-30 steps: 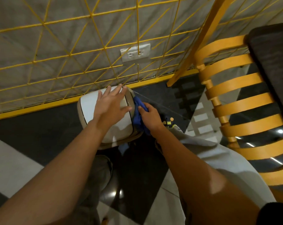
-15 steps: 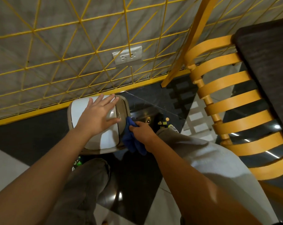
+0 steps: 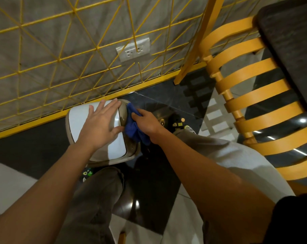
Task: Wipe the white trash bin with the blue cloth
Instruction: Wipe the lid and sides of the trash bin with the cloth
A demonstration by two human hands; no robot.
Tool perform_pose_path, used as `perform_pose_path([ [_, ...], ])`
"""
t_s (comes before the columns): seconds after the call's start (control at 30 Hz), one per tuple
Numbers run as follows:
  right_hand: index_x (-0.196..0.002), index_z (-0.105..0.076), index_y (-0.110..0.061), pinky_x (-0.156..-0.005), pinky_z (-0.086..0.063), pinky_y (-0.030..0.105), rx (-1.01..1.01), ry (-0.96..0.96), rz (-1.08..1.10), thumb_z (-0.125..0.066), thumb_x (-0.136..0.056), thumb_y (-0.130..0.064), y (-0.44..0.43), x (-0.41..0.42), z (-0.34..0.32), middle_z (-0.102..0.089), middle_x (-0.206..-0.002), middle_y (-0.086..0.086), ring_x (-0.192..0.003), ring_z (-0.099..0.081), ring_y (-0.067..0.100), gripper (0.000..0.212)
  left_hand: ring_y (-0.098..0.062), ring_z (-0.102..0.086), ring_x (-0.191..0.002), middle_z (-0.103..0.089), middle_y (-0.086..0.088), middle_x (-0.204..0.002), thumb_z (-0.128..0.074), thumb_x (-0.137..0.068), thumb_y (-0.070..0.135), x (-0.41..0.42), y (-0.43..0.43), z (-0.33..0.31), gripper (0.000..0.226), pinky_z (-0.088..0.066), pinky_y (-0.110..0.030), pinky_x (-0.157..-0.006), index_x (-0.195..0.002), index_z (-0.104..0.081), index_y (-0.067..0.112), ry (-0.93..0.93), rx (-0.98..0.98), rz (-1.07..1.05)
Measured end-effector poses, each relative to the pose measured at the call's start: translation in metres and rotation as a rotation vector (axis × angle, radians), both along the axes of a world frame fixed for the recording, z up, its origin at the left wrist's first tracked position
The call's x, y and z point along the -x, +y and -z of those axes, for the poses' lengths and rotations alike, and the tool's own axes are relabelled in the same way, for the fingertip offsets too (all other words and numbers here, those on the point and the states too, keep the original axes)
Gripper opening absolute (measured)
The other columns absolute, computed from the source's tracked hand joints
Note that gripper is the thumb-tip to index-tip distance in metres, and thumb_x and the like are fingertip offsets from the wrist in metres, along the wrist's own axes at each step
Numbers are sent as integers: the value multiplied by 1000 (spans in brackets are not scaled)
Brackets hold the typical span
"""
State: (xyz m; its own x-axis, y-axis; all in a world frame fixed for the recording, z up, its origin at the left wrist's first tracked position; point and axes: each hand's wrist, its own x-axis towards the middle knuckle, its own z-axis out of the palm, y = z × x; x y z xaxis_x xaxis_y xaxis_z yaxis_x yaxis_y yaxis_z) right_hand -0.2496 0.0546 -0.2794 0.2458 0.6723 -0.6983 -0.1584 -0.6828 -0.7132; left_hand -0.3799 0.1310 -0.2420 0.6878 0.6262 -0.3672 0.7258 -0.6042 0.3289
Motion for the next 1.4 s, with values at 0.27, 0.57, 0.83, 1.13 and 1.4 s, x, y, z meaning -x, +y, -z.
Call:
perform_pose_path([
  [0.27, -134, -50, -15, -93, -40, 27, -153, -272, -93, -46, -96, -20, -3, 12, -3, -53, -126, 16, -114, -55, 29, 38, -23, 2, -146, -7, 1, -158, -64, -84, 26, -1, 0, 1, 84, 5, -46, -116, -148, -10, 19, 24, 25, -28],
  [0.57, -135, -49, -14, -91, -39, 24, -100, -211, -110, -42, -97, -15, 8, -2, -6, -59, -129, 13, -119, -54, 26, 39, -23, 2, -146, -7, 3, -158, -61, -85, 33, -3, 0, 0, 82, 5, -46, -116, -148, -10, 20, 38, 10, -10],
  [0.83, -137, -47, -17, -90, -35, 21, -143, -200, -156, -48, -96, -16, -13, 3, -13, -53, -130, 14, -119, -51, 27, 42, -25, 3, -146, -5, 2, -158, -60, -86, 33, -4, 0, 0, 83, 5, -48, -115, -148, -7, 19, 75, 18, 0],
  [1.13, -143, -37, -21, -89, -25, 6, -238, -300, -201, -48, -96, -12, -25, 15, -8, -41, -129, 16, -118, -45, 25, 49, -27, 4, -145, -3, 1, -158, -58, -86, 35, -3, 1, 1, 83, 4, -50, -115, -148, -6, 18, 82, 8, 16],
  [1.4, -138, -44, -17, -104, -36, 29, -32, -125, -63, -48, -95, -13, -43, 4, 0, -50, -136, 12, -125, -47, 24, 44, -26, 4, -145, -3, 2, -158, -56, -87, 40, -3, 1, 2, 83, 2, -51, -115, -148, -4, 20, 83, -1, 27],
])
